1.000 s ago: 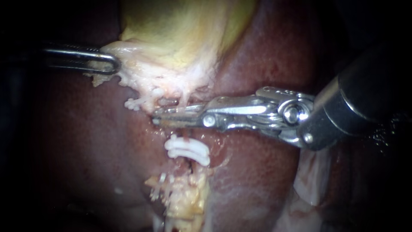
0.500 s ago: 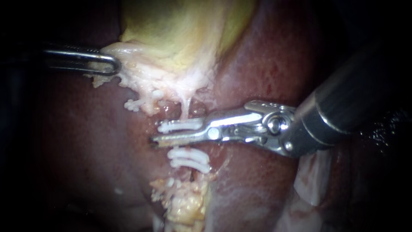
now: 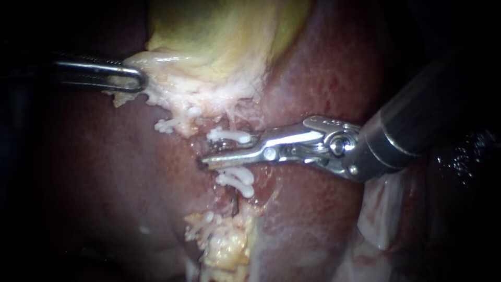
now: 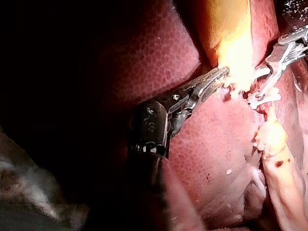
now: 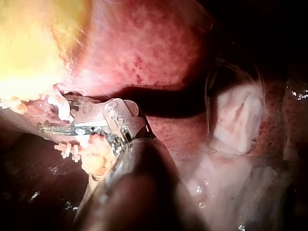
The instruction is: Going back third clip right tube
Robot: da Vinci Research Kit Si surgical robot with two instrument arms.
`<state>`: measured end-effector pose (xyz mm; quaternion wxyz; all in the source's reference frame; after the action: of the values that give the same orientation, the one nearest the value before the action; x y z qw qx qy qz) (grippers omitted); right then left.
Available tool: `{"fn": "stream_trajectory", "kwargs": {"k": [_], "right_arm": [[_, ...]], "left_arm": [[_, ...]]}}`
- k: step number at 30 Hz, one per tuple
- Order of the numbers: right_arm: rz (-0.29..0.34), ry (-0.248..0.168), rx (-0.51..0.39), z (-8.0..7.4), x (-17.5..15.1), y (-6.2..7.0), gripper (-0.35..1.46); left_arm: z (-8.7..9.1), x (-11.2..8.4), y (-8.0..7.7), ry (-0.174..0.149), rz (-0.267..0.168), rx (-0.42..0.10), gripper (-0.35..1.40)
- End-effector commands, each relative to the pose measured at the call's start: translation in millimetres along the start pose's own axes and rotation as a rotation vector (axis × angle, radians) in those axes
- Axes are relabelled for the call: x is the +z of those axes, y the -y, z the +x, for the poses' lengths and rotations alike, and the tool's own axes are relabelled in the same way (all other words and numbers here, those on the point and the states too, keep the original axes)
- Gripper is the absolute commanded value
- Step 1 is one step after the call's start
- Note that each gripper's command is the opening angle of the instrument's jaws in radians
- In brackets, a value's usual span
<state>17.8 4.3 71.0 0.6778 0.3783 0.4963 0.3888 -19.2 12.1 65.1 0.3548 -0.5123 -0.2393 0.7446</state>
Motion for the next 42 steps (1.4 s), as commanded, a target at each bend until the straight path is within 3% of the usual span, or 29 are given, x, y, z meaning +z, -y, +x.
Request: {"fn": "stream_trajectory", "kwargs": {"k": [1, 10, 13, 17, 21, 24, 31, 42], "right_arm": [[0.003, 0.003, -0.029, -0.1, -0.3, 0.1, 0.46], [-0.084, -0.033, -0.347, -2.1, -4.7, 1.9, 0.50], [-0.071, -0.021, -0.448, -2.7, -6.6, 2.5, 0.50], [-0.053, 0.038, -0.592, -3.1, -8.8, 3.3, 0.50], [-0.070, 0.158, -0.692, -2.6, -10.5, 4.6, 0.50], [-0.072, 0.202, -0.728, -1.9, -11.5, 5.5, 0.50], [-0.052, 0.209, -0.781, 0.6, -13.7, 7.8, 0.50], [-0.042, 0.211, -0.793, 1.2, -14.6, 8.3, 0.50]], "left_arm": [[0.0, 0.0, 0.0, 0.000, 0.000, 0.000, -0.35], [0.0, -0.1, 0.0, 0.000, 0.000, 0.000, -0.35], [0.0, -0.1, 0.0, 0.000, 0.000, 0.000, -0.35], [0.0, -0.1, 0.0, 0.000, 0.000, 0.000, -0.35], [0.0, -0.1, -0.1, 0.000, 0.000, 0.000, -0.35], [0.0, -0.1, -0.1, 0.000, 0.000, 0.000, -0.35], [-0.1, -0.1, -0.1, 0.000, 0.000, 0.000, -0.35], [-1.9, 2.8, -0.4, 0.000, -0.002, 0.012, -0.35]]}}
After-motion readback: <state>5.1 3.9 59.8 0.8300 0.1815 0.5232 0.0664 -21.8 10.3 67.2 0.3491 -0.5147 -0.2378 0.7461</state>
